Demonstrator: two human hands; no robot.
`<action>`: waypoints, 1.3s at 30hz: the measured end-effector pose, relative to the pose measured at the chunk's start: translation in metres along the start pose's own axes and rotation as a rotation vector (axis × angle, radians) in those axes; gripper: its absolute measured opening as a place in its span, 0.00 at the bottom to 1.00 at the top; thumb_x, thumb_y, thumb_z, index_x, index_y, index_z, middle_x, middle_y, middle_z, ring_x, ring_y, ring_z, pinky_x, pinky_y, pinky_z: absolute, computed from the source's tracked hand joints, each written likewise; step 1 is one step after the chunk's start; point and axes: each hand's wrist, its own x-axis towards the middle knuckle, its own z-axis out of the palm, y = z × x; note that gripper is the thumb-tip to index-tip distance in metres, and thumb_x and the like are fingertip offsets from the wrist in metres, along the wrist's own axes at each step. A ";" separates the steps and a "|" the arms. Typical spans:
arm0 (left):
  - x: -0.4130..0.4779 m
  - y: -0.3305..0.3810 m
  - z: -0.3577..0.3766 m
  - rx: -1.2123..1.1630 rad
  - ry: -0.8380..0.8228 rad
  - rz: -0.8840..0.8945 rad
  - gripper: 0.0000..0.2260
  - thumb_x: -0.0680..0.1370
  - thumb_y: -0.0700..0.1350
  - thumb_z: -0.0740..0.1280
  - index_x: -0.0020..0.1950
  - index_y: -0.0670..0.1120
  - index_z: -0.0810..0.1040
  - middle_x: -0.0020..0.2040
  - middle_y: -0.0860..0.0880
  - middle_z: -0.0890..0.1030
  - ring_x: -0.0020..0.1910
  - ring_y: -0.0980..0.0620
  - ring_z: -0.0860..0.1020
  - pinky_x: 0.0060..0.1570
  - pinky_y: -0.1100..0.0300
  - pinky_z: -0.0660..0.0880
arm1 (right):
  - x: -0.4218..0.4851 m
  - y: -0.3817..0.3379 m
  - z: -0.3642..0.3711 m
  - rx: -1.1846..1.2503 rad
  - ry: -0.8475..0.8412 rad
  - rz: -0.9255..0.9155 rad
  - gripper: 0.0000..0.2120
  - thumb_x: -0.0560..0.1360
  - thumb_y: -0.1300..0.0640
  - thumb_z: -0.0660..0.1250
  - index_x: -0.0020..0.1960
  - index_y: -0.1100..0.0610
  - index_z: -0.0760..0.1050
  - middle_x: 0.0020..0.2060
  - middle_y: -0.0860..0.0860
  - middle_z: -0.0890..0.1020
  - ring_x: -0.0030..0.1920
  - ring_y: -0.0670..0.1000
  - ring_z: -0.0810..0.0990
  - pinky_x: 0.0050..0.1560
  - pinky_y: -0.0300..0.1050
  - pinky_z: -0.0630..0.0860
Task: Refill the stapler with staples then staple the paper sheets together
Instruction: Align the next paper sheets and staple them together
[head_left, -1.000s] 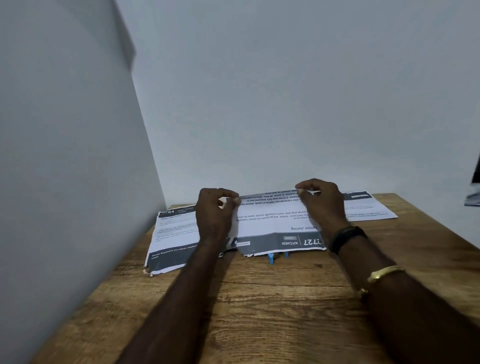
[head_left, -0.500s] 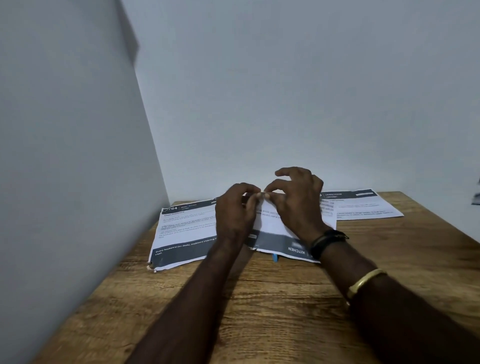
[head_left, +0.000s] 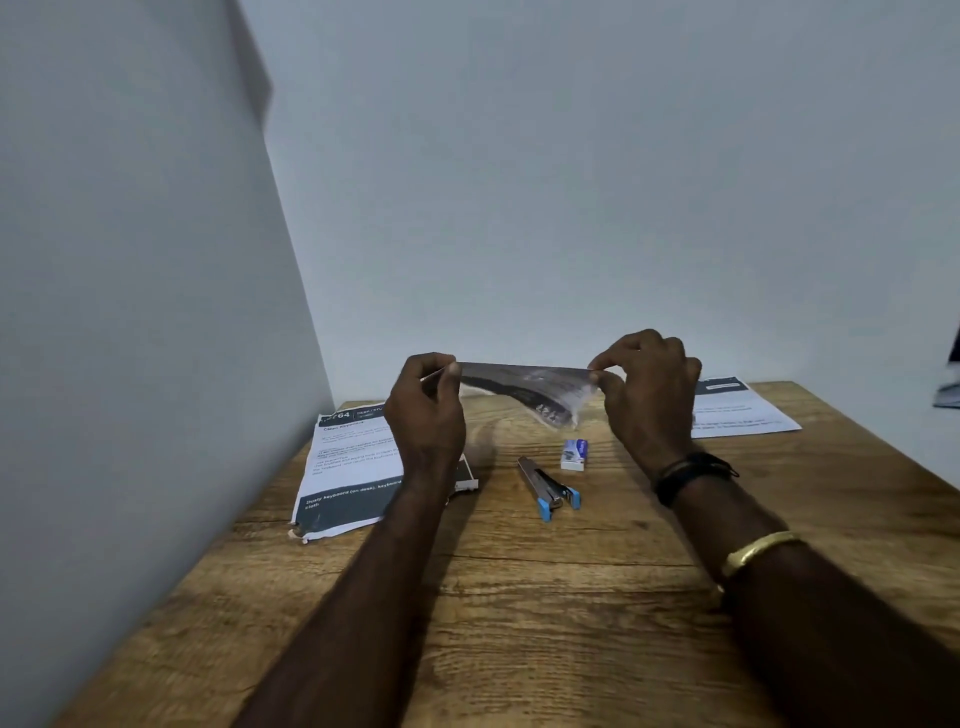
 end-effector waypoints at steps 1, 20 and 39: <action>0.000 -0.001 0.000 -0.008 0.005 -0.027 0.05 0.79 0.41 0.71 0.52 0.42 0.83 0.46 0.50 0.85 0.47 0.52 0.84 0.52 0.55 0.81 | 0.000 0.001 0.000 0.050 0.009 -0.002 0.04 0.74 0.62 0.75 0.46 0.54 0.86 0.51 0.52 0.82 0.55 0.55 0.78 0.54 0.47 0.66; 0.009 -0.026 -0.009 -0.228 -0.227 -0.728 0.26 0.73 0.24 0.64 0.70 0.41 0.79 0.55 0.46 0.81 0.46 0.51 0.80 0.41 0.64 0.82 | -0.009 0.001 -0.002 0.075 -0.339 0.124 0.14 0.72 0.71 0.69 0.49 0.56 0.87 0.51 0.53 0.88 0.54 0.54 0.84 0.56 0.43 0.78; -0.003 -0.039 0.003 0.011 -0.189 -0.616 0.27 0.71 0.30 0.70 0.67 0.48 0.81 0.67 0.44 0.80 0.61 0.41 0.80 0.63 0.45 0.80 | -0.023 -0.054 -0.004 -0.195 -0.998 0.079 0.18 0.61 0.46 0.82 0.41 0.53 0.78 0.40 0.51 0.85 0.39 0.52 0.83 0.36 0.41 0.77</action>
